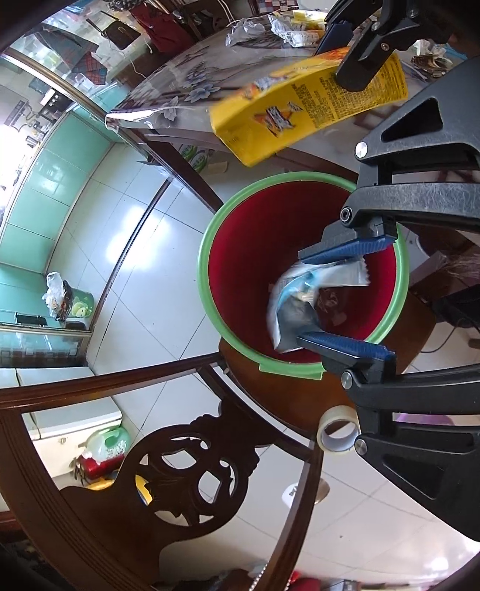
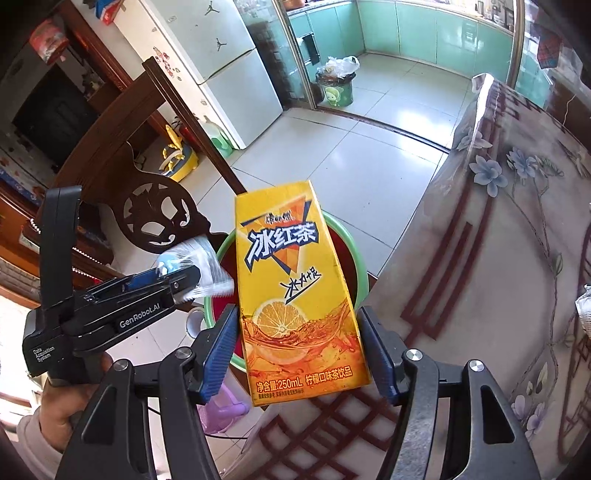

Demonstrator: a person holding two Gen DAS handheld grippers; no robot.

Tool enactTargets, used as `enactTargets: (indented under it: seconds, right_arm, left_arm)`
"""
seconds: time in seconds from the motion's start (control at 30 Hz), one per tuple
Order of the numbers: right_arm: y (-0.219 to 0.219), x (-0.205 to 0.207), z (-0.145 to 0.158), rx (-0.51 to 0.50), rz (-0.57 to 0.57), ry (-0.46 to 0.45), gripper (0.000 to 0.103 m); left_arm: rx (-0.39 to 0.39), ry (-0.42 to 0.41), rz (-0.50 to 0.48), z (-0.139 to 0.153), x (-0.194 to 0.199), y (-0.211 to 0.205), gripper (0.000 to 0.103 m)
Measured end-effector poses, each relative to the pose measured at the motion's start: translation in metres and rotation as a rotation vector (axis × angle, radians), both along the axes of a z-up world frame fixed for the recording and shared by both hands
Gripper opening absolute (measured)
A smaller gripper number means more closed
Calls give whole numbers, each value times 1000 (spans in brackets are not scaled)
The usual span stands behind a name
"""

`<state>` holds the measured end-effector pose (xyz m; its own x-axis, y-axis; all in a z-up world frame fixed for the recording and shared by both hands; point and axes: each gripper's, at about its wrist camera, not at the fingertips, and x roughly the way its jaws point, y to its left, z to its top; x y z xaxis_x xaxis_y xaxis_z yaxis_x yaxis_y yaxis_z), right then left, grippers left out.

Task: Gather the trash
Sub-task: 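Release the snack bag into the bin with the left gripper while the right gripper drops the carton in, then grasp the brown snack wrapper with the left gripper while the right gripper grasps the stacked paper cups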

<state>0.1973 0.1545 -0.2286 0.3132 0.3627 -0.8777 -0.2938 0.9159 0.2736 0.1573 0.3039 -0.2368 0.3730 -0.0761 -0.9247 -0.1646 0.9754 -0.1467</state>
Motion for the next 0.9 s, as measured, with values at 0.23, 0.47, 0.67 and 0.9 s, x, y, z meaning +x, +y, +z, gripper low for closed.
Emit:
enactTargets:
  seconds: [0.23,0.47,0.67,0.9]
  right_arm:
    - [-1,-3,6,30,10,-43,66]
    - [-24,-22,18,100,-28,-35,67]
    - [-67,-68,55,164,-30,-91,67]
    - [-168,-131,81,239,-114,-101,68]
  left_arm:
    - [9,-18,26,7,-6,2,67]
    - [-11,-52,46,27,-27,-4,67]
    - [29,-120,21,62,-65,-28,68]
    - [27,-197,21,100,-112,-73,72]
